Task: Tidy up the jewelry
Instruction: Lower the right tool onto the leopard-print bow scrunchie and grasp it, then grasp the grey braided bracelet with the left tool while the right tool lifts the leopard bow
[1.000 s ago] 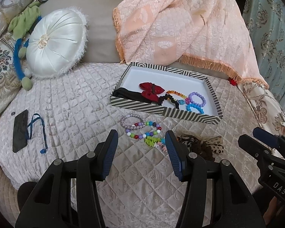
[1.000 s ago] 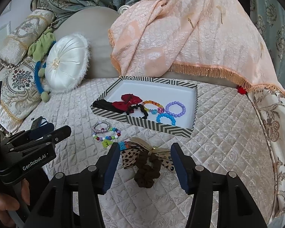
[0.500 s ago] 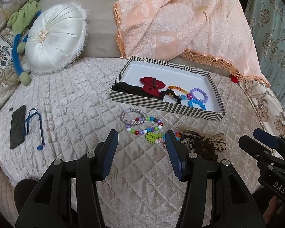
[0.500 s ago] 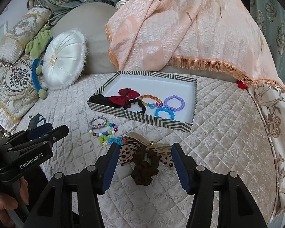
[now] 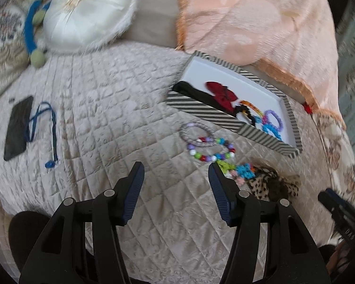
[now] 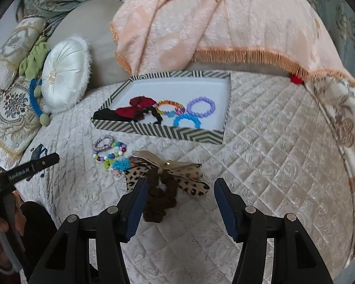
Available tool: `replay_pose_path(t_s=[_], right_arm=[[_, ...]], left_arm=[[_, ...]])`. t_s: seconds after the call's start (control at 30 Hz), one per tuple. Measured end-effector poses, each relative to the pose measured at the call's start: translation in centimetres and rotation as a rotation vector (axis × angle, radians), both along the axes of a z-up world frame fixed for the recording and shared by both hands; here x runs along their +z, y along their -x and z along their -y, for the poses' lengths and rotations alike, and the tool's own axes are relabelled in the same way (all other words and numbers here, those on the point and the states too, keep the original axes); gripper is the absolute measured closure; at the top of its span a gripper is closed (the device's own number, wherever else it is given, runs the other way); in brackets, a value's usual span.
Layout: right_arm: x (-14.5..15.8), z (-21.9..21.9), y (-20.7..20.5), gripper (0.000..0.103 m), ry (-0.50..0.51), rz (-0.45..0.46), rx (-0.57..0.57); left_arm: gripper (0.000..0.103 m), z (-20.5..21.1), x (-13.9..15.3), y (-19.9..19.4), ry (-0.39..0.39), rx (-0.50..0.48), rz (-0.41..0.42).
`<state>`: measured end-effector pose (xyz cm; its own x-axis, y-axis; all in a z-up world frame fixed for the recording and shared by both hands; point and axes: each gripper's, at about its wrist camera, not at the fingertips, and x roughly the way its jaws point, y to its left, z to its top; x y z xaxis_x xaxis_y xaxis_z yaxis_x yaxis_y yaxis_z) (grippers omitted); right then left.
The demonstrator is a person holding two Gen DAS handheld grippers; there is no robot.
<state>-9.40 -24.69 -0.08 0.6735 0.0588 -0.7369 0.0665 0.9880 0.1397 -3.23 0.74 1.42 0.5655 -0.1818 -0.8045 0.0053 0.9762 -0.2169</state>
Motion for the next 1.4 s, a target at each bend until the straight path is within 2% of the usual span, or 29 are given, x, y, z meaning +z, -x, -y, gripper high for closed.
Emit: replay_pose_path(t_s=[0.13,0.4,0.53,0.7,0.87,0.97,1.07,1.13,1.23,1.27,1.3,1.37,1.4], right_arm=[[-0.9,0.9,-0.5,0.047,-0.044,-0.007,0.007],[-2.3,1.1,-2.2,0.047,-0.032,-0.036,0.040],[-2.8,2.1,-2.6,0.047,-0.020,-0.045,0.022],[-3.3,2.9,-3.1,0.047,-0.055,-0.064,0.033],[-4.0,1.3,-3.7,0.047,-0.098,-0.096,0.113],[-4.9,-0.2,-4.3,0.047,-0.086,-0.126,0.155],[-6.0,-1.3,-5.1,0.047,-0.042,-0.140,0.153],[-6.6,-1.5,-5.6,0.047,-0.059,-0.137,0.144],[-6.8,-1.8,-5.9,0.047,-0.046,-0.102,0.139],[-6.8,-1.7,-5.9,0.050,-0.042,-0.095,0.141],[-6.9,-1.8,-5.9,0.063,-0.031,-0.088,0.141],[-7.0,-1.8,-6.0,0.070,-0.033,-0.080,0.147],[-7.0,-1.7,-5.9,0.078,-0.038,-0.075,0.149]], left_arm=[[0.046,-1.3,-1.1,-1.5,0.040,0.027,-0.049],[0.046,-1.7,-2.8,-5.0,0.071,0.046,-0.115],[0.046,-1.2,-3.2,-6.5,0.065,0.037,-0.121],[0.046,-0.4,-3.7,-8.1,0.058,0.019,-0.132],[0.046,0.3,-4.1,-9.2,0.056,0.002,-0.144],[0.046,0.8,-4.6,-9.9,0.045,-0.009,-0.155],[0.045,1.4,-5.0,-10.5,0.031,-0.025,-0.161],[0.045,1.9,-5.3,-11.0,0.010,-0.034,-0.161],[0.045,2.5,-5.8,-11.7,-0.010,-0.039,-0.167],[0.045,2.6,-6.1,-11.9,-0.012,-0.044,-0.171],[0.045,2.9,-6.4,-12.2,-0.018,-0.050,-0.177],[0.045,3.1,-6.7,-12.4,-0.034,-0.055,-0.174],[0.046,3.2,-6.8,-12.5,-0.037,-0.059,-0.162]])
